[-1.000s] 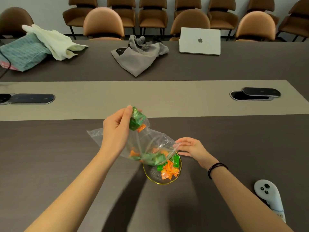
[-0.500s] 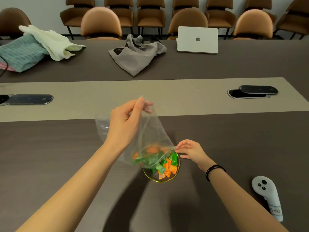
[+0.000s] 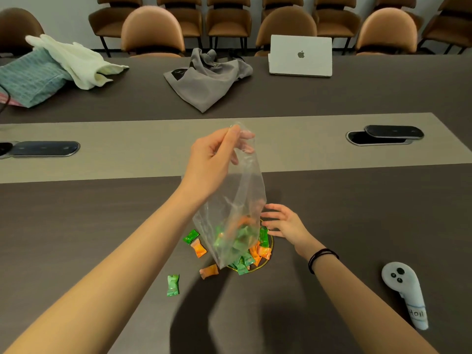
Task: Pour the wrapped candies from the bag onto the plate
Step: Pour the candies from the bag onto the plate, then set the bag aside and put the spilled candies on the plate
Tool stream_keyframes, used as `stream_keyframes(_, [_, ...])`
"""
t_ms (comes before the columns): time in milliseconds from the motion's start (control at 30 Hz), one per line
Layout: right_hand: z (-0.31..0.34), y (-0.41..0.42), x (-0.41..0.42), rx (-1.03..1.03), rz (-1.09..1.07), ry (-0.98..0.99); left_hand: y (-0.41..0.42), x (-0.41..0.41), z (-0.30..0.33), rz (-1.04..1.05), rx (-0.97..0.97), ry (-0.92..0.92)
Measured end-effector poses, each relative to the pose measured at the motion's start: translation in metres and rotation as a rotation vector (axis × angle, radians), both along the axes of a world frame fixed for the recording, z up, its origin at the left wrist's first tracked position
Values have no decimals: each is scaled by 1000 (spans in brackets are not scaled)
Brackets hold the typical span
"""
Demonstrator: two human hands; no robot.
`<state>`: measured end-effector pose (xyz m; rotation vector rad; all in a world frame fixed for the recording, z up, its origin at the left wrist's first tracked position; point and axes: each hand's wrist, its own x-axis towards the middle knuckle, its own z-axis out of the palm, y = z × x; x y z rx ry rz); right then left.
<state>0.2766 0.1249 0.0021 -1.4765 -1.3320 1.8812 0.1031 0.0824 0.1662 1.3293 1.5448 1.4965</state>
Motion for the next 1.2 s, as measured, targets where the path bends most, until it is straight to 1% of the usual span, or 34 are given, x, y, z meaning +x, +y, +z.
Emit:
stream_keyframes(100, [0,-3,-3,-11,5,15,2,-10,-2,72,-8,-70])
stream_keyframes(167, [-4,-7,-4,22,23,-34,2,-27,-4,190,14,-133])
stream_keyframes(233, [-10,-16,-4,157,108,-183,0,-51,-10,343,-6,-215])
stream_keyframes(333, [-22,-33,-8,394,333,-409,-2,-93,-34,585,-76,-400])
stream_keyframes(367, [-25,-36,-12,442,396,-447,-3,-107,-45,668,-94,-475])
stream_keyframes(433, [-27,-37,-24,489,449,-441,-5,-131,-69,838,-142,-638])
stream_keyframes(500, [-25,-32,-39,504,432,-420,-7,-148,-91,953,-229,-744])
stream_keyframes(533, [-25,-27,-45,505,414,-415,-7,-153,-101,978,-260,-795])
stream_keyframes(600, [-25,-16,-56,437,317,-377,-9,-158,-123,955,-259,-958])
stream_keyframes(633, [-24,-10,-60,365,222,-324,-8,-159,-135,917,-255,-1026])
stream_keyframes(667, [-22,-3,-64,275,112,-239,-8,-159,-144,876,-273,-1046])
stream_keyframes(733, [-16,12,-74,98,-56,-85,-4,-156,-157,739,-382,-998])
stream_keyframes(767, [-15,21,-79,36,-105,-38,0,-152,-162,680,-427,-955])
stream_keyframes(833, [-9,36,-88,-53,-162,60,4,-145,-168,603,-492,-921])
stream_keyframes(900, [-3,48,-94,-107,-170,120,7,-140,-177,546,-592,-829])
stream_keyframes(967, [1,55,-97,-132,-121,106,7,-138,-185,497,-693,-755])
stream_keyframes(1100, [-2,64,-94,-155,-39,44,6,-128,-195,380,-774,-769])
stream_keyframes(1133, [-4,66,-93,-161,-41,33,4,-124,-198,356,-793,-726])
stream_keyframes(1167, [-6,67,-92,-156,-48,20,2,-118,-200,329,-809,-626])
stream_keyframes(1200, [-7,67,-90,-147,-57,5,-2,-113,-202,301,-838,-459])
